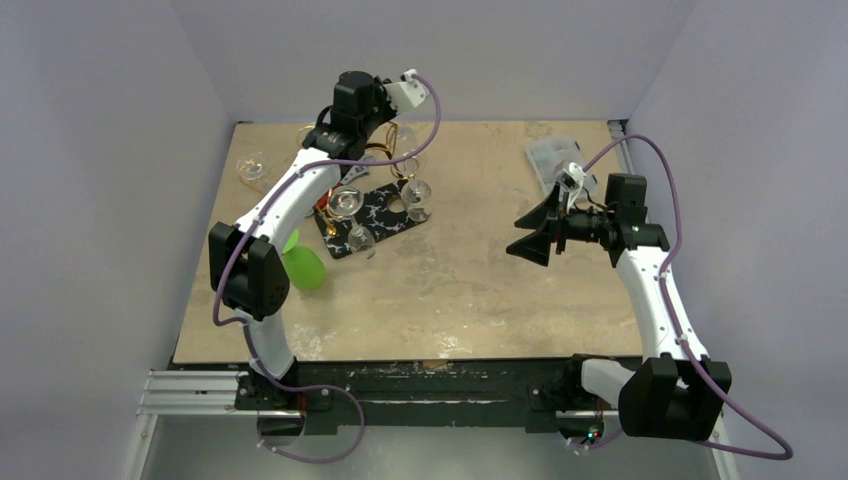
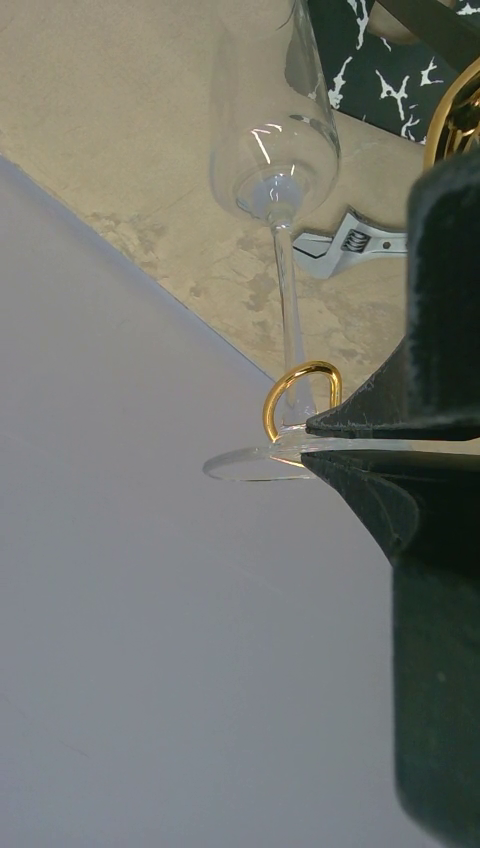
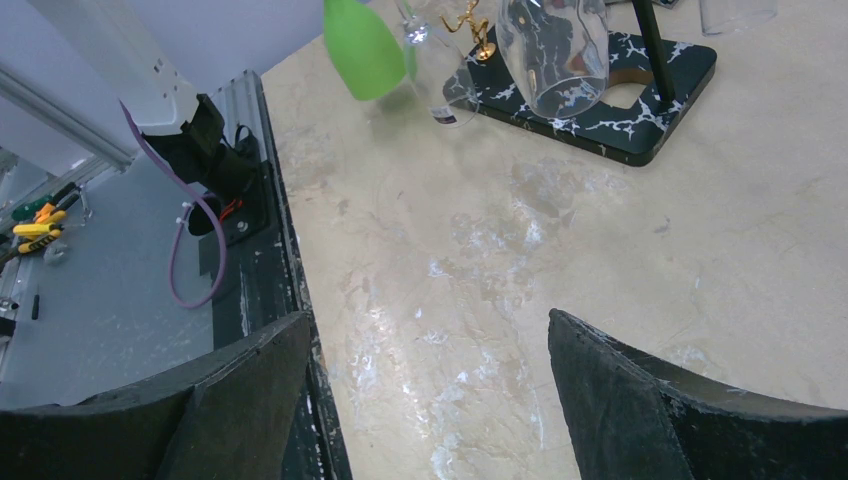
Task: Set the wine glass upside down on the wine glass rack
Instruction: Turn the wine glass upside down at the wine rack.
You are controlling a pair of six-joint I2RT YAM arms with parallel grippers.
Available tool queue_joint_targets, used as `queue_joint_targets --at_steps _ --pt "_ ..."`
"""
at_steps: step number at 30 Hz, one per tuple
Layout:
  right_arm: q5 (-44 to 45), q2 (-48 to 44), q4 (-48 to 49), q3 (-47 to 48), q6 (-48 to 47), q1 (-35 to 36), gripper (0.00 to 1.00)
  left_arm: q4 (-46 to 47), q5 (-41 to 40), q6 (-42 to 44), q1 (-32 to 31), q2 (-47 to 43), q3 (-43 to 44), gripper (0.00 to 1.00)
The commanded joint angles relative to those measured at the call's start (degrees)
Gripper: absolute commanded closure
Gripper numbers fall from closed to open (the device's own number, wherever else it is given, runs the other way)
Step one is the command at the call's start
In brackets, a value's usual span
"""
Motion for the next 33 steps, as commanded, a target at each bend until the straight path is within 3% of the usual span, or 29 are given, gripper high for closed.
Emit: queue_joint_targets --at_steps 1,10,33 --pt "-1.9 -1.0 0.8 1.6 0.3 -0.2 0.13 1.9 3.0 -1.4 -0.8 -2.7 1.7 1.0" --pt "-2.0 -1.2 0.8 1.6 0.3 -0.2 0.13 0.9 3.5 -2.5 -0.7 -1.9 1.5 1.0" --pt "-2.0 -1.3 0.8 1.6 0.4 -0.2 0.13 -0.1 3.6 -4.4 -0.7 -1.6 1.1 0.78"
